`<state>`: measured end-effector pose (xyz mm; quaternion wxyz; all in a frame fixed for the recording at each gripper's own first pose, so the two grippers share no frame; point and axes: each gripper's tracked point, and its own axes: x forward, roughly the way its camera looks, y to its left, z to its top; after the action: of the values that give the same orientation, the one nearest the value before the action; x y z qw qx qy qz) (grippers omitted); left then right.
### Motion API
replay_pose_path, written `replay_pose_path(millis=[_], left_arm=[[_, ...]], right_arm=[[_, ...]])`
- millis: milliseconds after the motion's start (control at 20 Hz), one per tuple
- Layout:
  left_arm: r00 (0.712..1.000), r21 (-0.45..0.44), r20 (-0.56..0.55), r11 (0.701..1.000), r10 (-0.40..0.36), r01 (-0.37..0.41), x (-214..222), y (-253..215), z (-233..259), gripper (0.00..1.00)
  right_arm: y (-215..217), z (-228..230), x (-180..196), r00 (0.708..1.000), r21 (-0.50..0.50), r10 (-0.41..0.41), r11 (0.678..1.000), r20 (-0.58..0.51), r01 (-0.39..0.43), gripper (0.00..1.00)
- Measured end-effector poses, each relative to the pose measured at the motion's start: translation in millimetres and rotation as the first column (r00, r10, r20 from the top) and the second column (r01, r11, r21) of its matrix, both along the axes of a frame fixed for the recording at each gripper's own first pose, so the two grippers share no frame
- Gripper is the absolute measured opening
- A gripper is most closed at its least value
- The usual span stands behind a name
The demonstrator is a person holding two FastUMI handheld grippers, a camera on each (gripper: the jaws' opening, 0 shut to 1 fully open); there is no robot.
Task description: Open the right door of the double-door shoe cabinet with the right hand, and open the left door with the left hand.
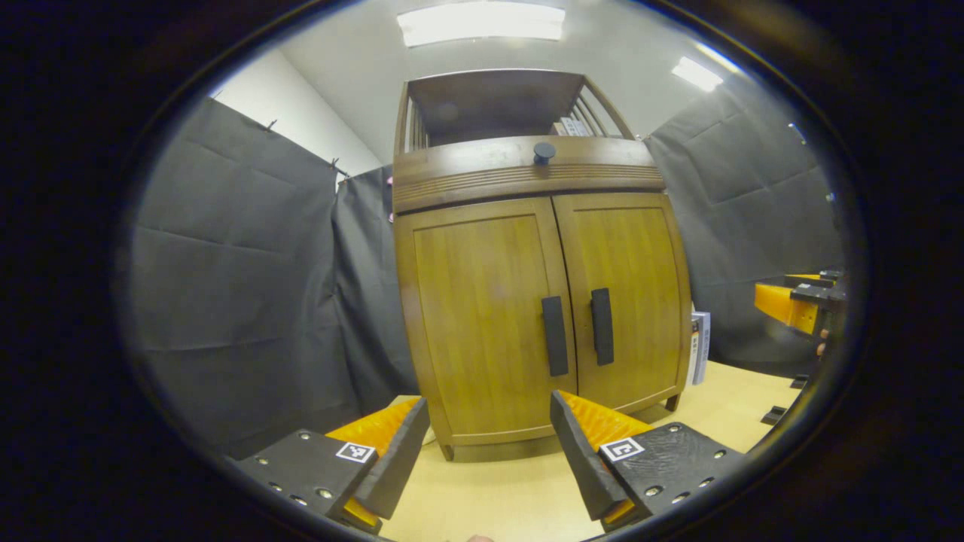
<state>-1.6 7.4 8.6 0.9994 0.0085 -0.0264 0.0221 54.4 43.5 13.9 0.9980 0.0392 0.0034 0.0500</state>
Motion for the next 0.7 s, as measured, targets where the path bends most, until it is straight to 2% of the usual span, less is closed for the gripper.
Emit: replay_pose_path(millis=[300,350,550,600,700], left_arm=[[0.999,-0.002,0.002,0.999,0.038,-0.038,2.2,4.6,-0.8,0.98],[0.999,-0.004,-0.002,0.999,0.044,-0.044,2.4,5.5,-1.3,0.92],[0.998,-0.015,-0.010,0.998,0.068,-0.068,2.4,7.7,-2.5,0.92],[0.997,-0.016,-0.010,0.997,0.077,-0.077,2.4,8.2,-2.3,0.98],[0.995,-0.018,-0.011,0.995,0.094,-0.094,2.2,9.7,-2.3,0.98]], right_arm=[[25.3,-2.1,35.2,0.998,0.080,0.058,0.995,-0.025,-0.056,0.94],[30.3,-0.4,42.8,0.998,0.087,0.066,0.994,-0.022,-0.064,0.95],[50.7,5.5,71.3,0.995,0.082,0.098,0.992,-0.004,-0.098,0.95],[57.6,7.5,78.4,0.994,0.081,0.110,0.991,0.000,-0.109,0.95],[73.2,11.0,90.8,0.991,0.077,0.132,0.988,0.002,-0.132,0.95]])
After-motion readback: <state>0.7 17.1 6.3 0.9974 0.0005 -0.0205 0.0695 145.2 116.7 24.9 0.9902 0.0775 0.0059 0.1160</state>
